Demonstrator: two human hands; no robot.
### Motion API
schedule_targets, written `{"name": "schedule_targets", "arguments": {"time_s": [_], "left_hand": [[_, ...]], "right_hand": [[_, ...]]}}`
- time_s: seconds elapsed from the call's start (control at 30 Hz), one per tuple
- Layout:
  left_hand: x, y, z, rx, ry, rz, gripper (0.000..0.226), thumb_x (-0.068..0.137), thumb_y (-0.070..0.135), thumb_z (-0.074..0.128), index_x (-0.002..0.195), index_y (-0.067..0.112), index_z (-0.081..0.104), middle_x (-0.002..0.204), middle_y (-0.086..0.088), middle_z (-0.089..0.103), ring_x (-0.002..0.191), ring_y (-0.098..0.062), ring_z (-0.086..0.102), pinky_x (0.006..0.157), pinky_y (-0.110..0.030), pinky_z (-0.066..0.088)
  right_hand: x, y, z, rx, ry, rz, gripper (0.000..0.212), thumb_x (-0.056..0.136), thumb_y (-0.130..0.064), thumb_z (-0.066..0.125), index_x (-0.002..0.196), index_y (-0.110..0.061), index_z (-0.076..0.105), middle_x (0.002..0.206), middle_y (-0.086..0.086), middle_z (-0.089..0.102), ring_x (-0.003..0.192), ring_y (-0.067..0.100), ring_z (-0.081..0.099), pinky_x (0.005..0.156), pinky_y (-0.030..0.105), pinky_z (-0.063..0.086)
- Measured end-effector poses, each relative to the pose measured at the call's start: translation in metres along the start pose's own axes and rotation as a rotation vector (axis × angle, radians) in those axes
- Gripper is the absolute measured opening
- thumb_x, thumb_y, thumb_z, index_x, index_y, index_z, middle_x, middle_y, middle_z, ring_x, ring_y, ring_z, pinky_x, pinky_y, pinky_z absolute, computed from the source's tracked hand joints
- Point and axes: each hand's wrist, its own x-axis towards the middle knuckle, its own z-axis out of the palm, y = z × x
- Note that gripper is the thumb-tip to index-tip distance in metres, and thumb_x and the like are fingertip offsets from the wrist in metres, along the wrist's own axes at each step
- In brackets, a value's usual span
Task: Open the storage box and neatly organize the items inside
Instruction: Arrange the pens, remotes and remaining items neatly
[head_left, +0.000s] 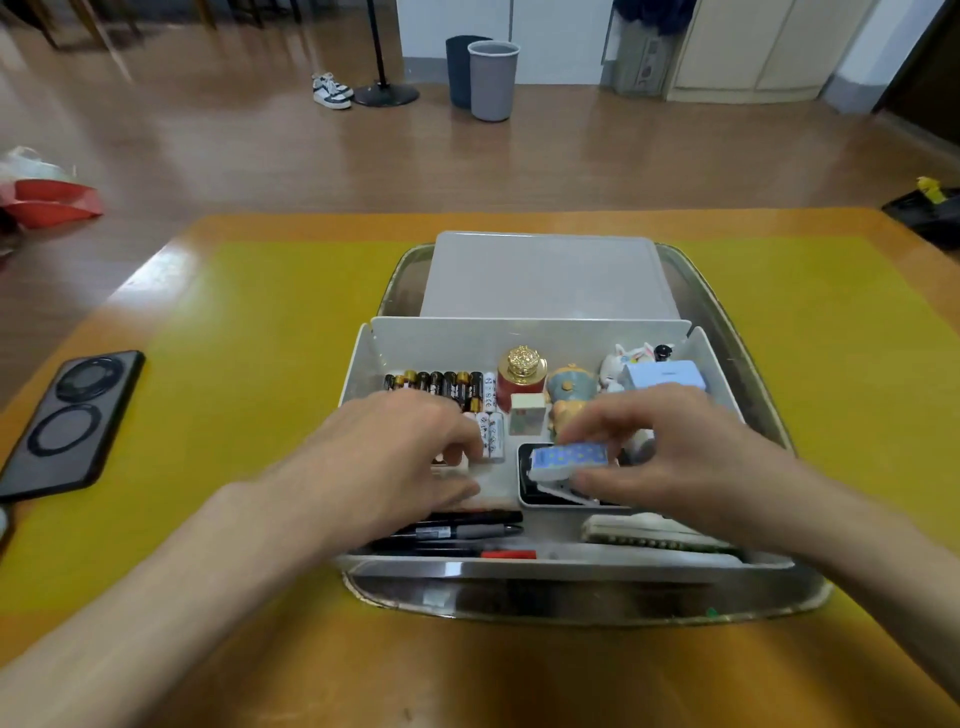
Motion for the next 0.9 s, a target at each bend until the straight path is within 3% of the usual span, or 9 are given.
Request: {"name": "schedule_targets", "arguments": {"time_s": [0.17,0.3,0.4,0.6,0.83,0.9], "left_hand": [[-0.009,-0.006,0.013,0.031,-0.011,0.070,0.019,0.092,0.045,0.062,0.109,0.037,0.066,0.104,0.021,0.053,0.104,-0.004,0.048,0.078,-0.033,0.051],[-0.007,-0.010,0.017,0.027,0.013,0.098,0.017,0.091,0.043,0.063,0.107,0.037,0.066,0.100,0.019,0.050,0.098,-0.004,0.047,0.073,-0.033,0.052],[-0.004,-0.010,0.018,0.031,0.014,0.096,0.015,0.092,0.042,0.063,0.105,0.036,0.066,0.099,0.019,0.051,0.095,-0.003,0.047,0.070,-0.030,0.051],[-0.001,-0.015,0.024,0.084,0.016,0.078,0.024,0.090,0.040,0.065,0.113,0.035,0.061,0.106,0.016,0.051,0.100,-0.007,0.049,0.064,-0.024,0.040],[0.001,-0.021,0.028,0.147,0.014,0.057,0.030,0.086,0.037,0.069,0.114,0.033,0.056,0.107,0.015,0.051,0.104,-0.011,0.051,0.063,-0.026,0.040],[0.002,-0.022,0.027,0.142,0.004,0.034,0.032,0.086,0.040,0.070,0.114,0.033,0.057,0.106,0.015,0.053,0.103,-0.011,0.052,0.066,-0.029,0.047]], "right_hand": [[0.001,-0.004,0.024,-0.311,-0.070,-0.060,0.019,0.075,-0.032,0.080,0.092,-0.036,0.074,0.069,-0.033,0.059,0.074,-0.002,0.058,0.057,0.017,0.042],[0.000,0.003,0.030,-0.517,-0.100,-0.065,0.019,0.077,-0.035,0.077,0.096,-0.036,0.072,0.078,-0.023,0.058,0.073,0.001,0.054,0.060,0.016,0.037],[0.001,0.005,0.030,-0.576,-0.095,-0.036,0.019,0.077,-0.040,0.076,0.094,-0.037,0.069,0.081,-0.021,0.057,0.074,0.002,0.050,0.058,0.013,0.032],[0.009,-0.005,0.028,-0.681,-0.164,0.020,0.025,0.077,-0.050,0.077,0.098,-0.041,0.066,0.097,-0.020,0.066,0.090,0.006,0.059,0.064,0.026,0.039],[0.010,-0.016,0.030,-0.758,-0.194,-0.008,0.018,0.083,-0.044,0.070,0.098,-0.038,0.063,0.098,-0.015,0.064,0.091,0.013,0.059,0.064,0.029,0.041],[0.010,-0.017,0.029,-0.735,-0.215,0.003,0.018,0.082,-0.045,0.070,0.096,-0.039,0.062,0.094,-0.017,0.064,0.088,0.011,0.060,0.063,0.029,0.043]]}}
